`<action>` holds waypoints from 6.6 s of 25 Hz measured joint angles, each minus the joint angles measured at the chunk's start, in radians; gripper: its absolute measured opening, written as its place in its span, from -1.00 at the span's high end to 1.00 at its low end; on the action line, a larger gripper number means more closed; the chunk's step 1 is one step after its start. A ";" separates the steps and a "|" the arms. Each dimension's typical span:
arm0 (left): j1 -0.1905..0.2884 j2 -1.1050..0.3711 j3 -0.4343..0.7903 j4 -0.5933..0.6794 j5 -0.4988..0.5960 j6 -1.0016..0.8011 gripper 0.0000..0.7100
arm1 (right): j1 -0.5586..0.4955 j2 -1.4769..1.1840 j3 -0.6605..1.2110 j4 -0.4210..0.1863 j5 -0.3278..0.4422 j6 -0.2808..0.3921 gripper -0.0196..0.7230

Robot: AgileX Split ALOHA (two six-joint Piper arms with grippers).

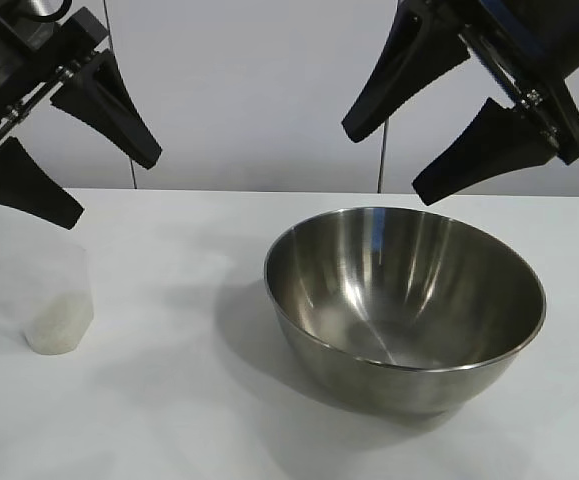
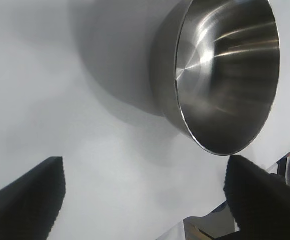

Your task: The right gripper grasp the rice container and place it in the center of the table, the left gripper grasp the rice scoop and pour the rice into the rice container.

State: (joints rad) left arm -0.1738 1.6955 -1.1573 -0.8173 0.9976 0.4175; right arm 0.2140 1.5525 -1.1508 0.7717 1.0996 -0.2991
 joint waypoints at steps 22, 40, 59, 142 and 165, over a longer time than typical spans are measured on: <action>0.000 0.000 0.000 0.000 0.000 0.001 -0.75 | -0.169 0.000 -0.067 -0.507 0.022 0.100 -0.33; 0.000 0.000 0.000 0.000 0.000 0.001 -0.75 | -0.169 0.308 0.031 -0.426 -0.277 0.096 -0.19; 0.000 0.000 0.000 0.000 -0.002 0.001 -0.75 | -0.206 0.335 0.031 -0.076 -0.175 -0.152 0.90; 0.000 0.000 0.000 0.000 -0.007 0.001 -0.75 | -0.168 -0.660 -0.485 -0.800 0.045 0.233 -0.15; 0.000 0.000 0.000 0.000 -0.007 0.001 -0.75 | -0.134 -1.574 0.521 -0.718 0.007 0.200 -0.15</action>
State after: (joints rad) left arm -0.1738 1.6955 -1.1573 -0.8173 0.9905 0.4183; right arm 0.0796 -0.0216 -0.6301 0.0540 1.1070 -0.0987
